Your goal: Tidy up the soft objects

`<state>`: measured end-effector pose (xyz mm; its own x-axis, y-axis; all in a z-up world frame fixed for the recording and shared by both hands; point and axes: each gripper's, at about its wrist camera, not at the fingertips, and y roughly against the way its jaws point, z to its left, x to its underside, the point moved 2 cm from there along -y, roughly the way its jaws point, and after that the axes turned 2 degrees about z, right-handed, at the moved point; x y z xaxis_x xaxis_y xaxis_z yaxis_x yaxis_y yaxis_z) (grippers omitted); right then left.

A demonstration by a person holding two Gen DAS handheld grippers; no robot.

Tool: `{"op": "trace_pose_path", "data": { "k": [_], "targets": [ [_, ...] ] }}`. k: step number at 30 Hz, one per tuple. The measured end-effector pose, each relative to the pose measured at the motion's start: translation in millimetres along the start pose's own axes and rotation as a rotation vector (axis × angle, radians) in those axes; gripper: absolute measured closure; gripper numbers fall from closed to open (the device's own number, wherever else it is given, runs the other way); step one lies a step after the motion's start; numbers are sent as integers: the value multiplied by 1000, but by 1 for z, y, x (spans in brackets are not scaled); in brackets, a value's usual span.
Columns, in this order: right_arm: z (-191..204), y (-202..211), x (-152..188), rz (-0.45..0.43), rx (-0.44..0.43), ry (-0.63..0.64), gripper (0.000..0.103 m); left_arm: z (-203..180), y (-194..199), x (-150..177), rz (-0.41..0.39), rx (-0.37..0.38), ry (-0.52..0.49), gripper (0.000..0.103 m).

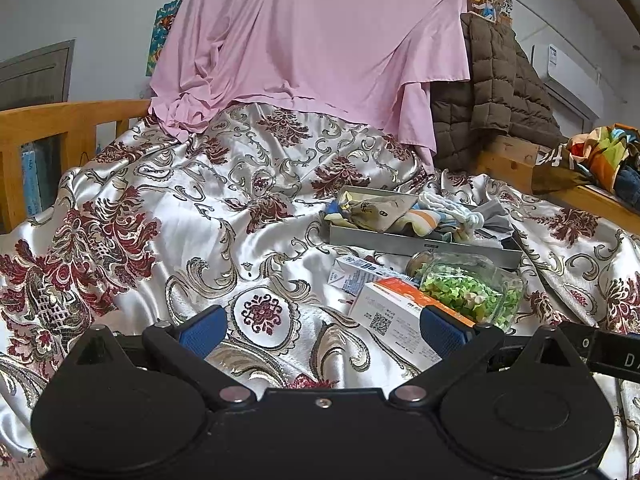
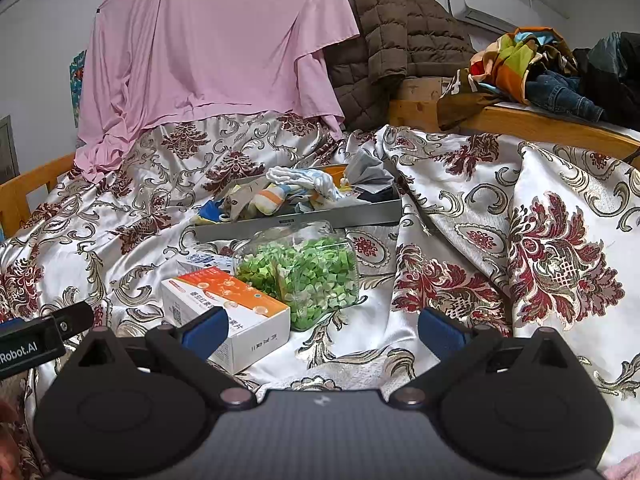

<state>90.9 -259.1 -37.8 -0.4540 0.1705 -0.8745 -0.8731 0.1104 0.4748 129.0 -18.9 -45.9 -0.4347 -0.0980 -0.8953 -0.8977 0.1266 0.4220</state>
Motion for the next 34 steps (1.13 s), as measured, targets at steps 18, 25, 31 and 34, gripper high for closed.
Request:
{"op": "trace_pose_path", "data": {
  "k": [18, 25, 31, 34],
  "targets": [
    [0, 0, 0, 1, 1, 0, 0, -5, 0, -1, 29, 8, -10, 1],
    [0, 0, 0, 2, 1, 0, 0, -5, -1, -1, 30, 0, -10, 1],
    [0, 0, 0, 2, 1, 0, 0, -4, -2, 0, 38, -7, -15, 1],
    [0, 0, 2, 4, 0, 1, 0, -4, -1, 0, 32, -13, -28, 1]
  ]
}}
